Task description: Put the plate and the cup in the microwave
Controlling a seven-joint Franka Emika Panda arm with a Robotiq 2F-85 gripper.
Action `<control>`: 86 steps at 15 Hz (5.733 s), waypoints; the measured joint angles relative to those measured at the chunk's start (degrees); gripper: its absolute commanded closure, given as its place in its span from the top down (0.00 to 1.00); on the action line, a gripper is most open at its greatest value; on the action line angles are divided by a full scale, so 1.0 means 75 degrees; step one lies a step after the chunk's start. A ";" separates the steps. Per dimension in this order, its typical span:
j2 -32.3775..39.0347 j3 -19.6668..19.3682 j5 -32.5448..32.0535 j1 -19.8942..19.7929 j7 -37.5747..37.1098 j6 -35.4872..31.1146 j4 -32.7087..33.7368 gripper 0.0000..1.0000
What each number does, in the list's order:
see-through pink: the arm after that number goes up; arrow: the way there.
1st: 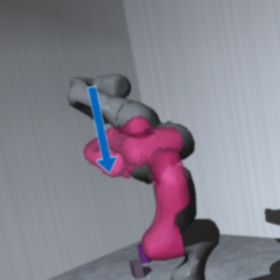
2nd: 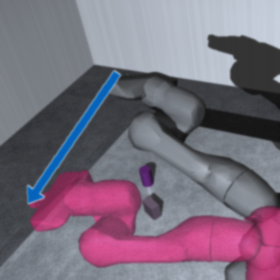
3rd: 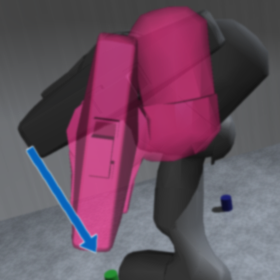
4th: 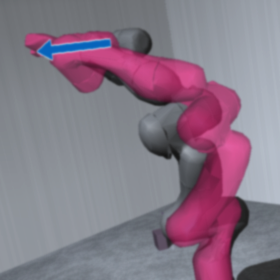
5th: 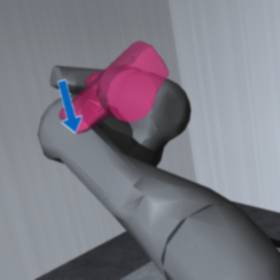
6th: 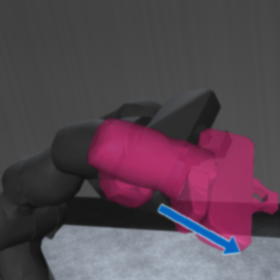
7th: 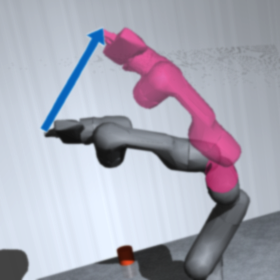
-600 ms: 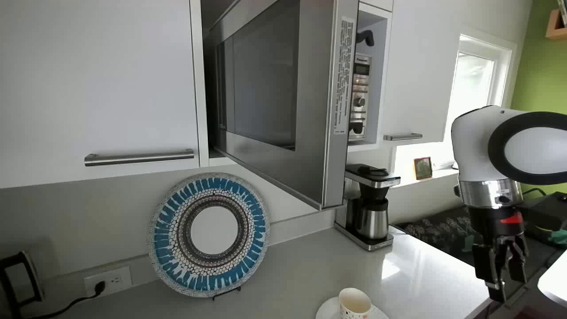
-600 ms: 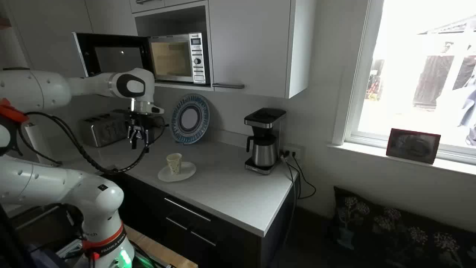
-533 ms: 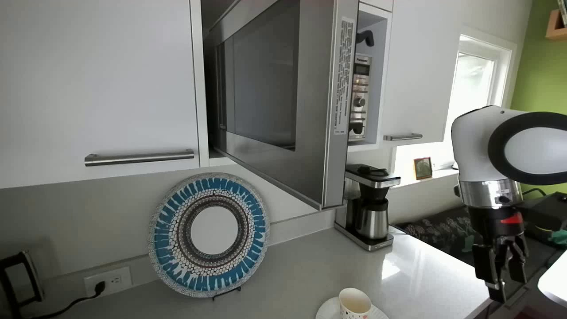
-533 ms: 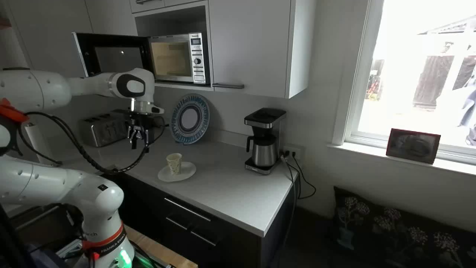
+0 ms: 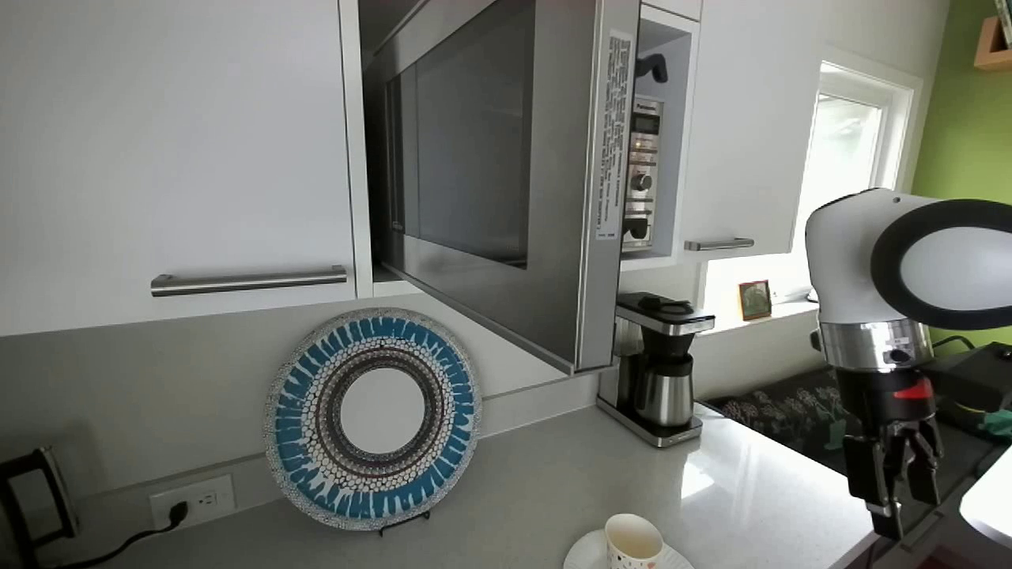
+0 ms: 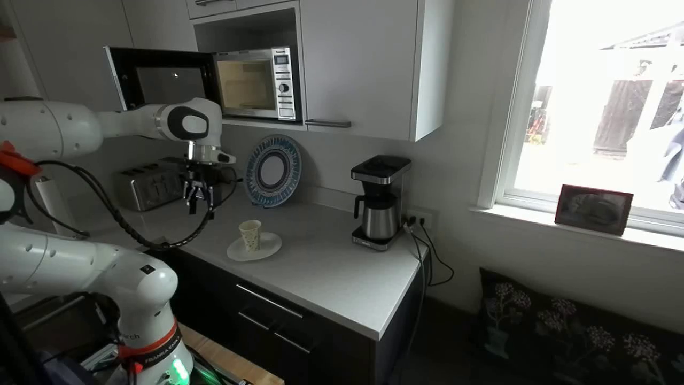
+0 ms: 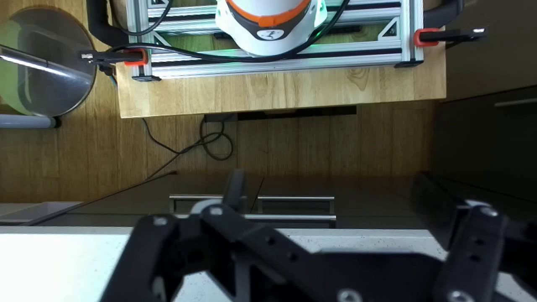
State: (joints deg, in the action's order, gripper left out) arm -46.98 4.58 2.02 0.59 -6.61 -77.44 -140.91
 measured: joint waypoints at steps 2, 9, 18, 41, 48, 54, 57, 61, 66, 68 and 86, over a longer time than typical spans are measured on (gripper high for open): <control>0.0000 0.0000 0.0000 0.0000 0.0000 0.0000 0.0000 1.00; 0.0072 0.0017 0.0233 -0.0158 -0.0617 -0.0477 -0.0387 1.00; 0.1030 -0.1337 0.2061 -0.0574 0.0484 -0.3385 -0.2230 1.00; 0.2611 -0.3046 0.5281 0.0089 0.5545 -0.6575 -0.2240 1.00; 0.2914 -0.3231 0.5805 0.0266 0.6288 -0.6636 -0.2210 1.00; 0.2922 -0.3198 0.5812 0.0221 0.6291 -0.6634 -0.2210 1.00; 0.3068 -0.3187 0.6178 0.0100 0.6591 -0.6619 -0.2209 1.00; 0.3588 -0.3192 0.6682 -0.0086 0.7396 -0.6583 -0.2178 1.00; 0.4410 -0.3172 0.7572 -0.0272 0.8833 -0.6520 -0.1967 1.00; 0.4736 -0.3114 0.7940 -0.0385 0.9305 -0.6413 -0.1837 1.00; 0.7285 -0.2268 0.9488 -0.1159 1.0443 -0.5486 -0.0294 1.00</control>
State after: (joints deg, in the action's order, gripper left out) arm 7.66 -12.43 73.18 -8.10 71.71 -118.59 -143.11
